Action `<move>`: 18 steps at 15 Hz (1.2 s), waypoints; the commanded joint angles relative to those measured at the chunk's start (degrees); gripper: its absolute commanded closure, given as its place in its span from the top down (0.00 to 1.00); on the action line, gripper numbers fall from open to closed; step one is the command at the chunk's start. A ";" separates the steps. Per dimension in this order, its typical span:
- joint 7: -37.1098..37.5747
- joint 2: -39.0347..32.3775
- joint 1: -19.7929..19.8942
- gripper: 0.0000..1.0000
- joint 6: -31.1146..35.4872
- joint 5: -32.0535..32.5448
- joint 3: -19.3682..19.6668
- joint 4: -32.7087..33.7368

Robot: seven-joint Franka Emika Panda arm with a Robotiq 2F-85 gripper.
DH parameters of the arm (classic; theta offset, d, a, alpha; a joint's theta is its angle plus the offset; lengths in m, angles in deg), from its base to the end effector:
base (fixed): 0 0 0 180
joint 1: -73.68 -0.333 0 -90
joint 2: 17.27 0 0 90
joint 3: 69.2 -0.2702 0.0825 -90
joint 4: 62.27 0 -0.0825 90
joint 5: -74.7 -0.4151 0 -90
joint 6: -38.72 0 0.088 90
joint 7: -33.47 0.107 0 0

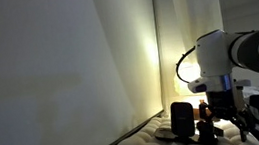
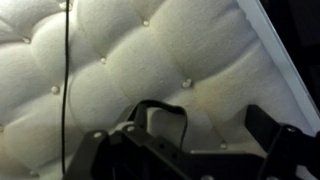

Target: Pick up the black watch and put it on top of the white book

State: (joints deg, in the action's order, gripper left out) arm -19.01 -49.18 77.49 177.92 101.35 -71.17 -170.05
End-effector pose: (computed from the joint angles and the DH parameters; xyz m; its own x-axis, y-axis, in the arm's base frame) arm 0.6313 -0.0217 0.1482 0.3346 0.9085 -0.2503 0.9417 -0.3127 0.1239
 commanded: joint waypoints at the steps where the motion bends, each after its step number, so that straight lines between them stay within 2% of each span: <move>1: -4.01 0.14 0.69 1.00 0.93 -1.99 -0.69 0.10; 4: -5.68 0.51 0.89 1.00 2.97 -3.22 -0.87 -0.53; 6: -4.08 0.01 -0.34 1.00 1.50 -2.29 0.31 0.03; 18: -4.10 0.01 -0.34 1.00 1.50 -2.29 0.31 0.03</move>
State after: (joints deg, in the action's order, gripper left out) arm -22.80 -49.19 77.67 179.42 99.53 -71.41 -170.05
